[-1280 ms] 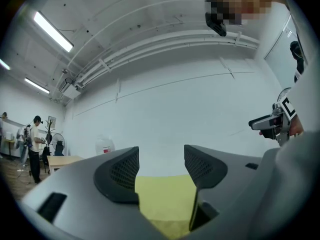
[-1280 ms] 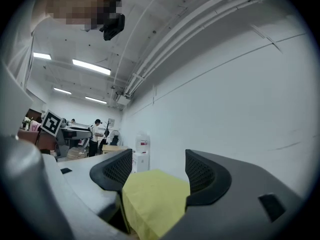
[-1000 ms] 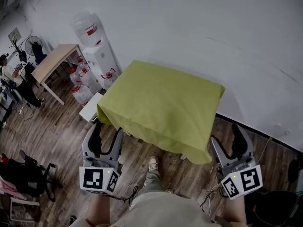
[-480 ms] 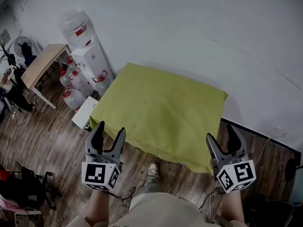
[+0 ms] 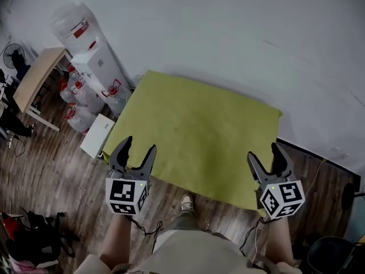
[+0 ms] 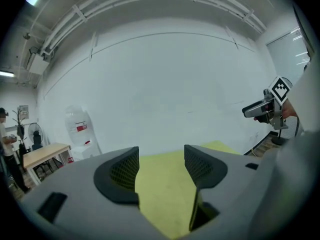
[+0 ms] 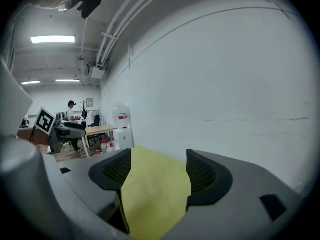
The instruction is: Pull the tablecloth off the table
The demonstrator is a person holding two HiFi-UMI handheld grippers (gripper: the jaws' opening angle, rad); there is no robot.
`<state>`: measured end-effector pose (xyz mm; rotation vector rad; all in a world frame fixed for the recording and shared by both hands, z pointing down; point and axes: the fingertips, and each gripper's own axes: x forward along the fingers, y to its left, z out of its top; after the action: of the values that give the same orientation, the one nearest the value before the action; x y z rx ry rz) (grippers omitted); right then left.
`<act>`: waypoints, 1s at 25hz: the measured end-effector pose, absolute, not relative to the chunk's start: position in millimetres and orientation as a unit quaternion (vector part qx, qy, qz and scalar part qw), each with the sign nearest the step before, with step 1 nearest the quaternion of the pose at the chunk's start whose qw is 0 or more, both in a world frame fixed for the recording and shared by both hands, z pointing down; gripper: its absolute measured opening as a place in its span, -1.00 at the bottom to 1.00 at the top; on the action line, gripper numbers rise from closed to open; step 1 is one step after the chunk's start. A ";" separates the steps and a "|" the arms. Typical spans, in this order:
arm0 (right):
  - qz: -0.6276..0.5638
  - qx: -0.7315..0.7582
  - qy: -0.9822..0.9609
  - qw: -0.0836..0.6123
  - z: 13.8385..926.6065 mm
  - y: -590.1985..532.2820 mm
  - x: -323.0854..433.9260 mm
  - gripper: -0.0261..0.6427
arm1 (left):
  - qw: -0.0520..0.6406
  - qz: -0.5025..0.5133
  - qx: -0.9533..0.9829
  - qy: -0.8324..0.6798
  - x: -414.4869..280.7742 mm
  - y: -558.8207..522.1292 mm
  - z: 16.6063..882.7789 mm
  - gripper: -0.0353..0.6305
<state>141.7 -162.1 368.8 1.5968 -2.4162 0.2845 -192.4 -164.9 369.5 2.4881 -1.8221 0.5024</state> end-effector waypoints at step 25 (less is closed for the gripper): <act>0.252 0.523 -0.767 0.274 610.9 -267.2 124.4 0.22 | 0.206 0.235 0.794 -0.521 -191.8 -304.9 597.3 -0.05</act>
<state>124.4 -267.2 610.9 1.4061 -2.0626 0.6789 -191.8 -304.9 597.3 2.2124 -1.4507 0.6555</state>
